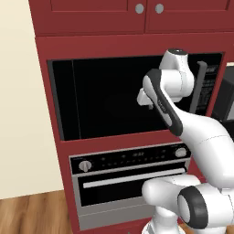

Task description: Take the baked cake out of the oven and place it on the plate for cooling. Then close the oven door.

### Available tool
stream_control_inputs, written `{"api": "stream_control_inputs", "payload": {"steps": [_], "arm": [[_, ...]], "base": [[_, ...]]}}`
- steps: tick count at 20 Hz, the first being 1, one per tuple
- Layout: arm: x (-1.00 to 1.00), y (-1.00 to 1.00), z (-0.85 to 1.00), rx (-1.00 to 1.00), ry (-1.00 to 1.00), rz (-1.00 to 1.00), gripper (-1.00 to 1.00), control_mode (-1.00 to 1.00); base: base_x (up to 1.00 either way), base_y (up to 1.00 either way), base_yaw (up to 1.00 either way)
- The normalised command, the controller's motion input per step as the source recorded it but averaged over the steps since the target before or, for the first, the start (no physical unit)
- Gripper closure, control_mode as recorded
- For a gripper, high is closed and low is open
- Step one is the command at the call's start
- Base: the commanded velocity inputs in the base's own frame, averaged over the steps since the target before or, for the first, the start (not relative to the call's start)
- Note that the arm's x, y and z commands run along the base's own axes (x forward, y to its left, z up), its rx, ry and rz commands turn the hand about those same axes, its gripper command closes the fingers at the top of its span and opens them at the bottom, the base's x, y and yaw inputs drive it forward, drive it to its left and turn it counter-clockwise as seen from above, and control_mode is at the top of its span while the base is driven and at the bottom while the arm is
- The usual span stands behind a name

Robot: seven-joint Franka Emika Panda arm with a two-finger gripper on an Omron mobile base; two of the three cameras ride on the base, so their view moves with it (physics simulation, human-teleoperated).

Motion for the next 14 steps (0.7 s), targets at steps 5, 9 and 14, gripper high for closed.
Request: {"api": "stream_control_inputs", "payload": {"steps": [5, 9, 14], "arm": [[-0.21, 0.02, -0.19, 0.00, 0.00, 0.00, -1.00, -1.00], [-0.42, 0.06, -0.42, 0.00, 0.00, 0.00, -1.00, -1.00], [-0.70, 0.03, -0.52, 0.00, -0.06, 0.00, -1.00, -1.00]], "base": [[0.00, 0.00, 0.00], [0.00, 0.00, 0.00], [0.00, 0.00, 0.00]]}}
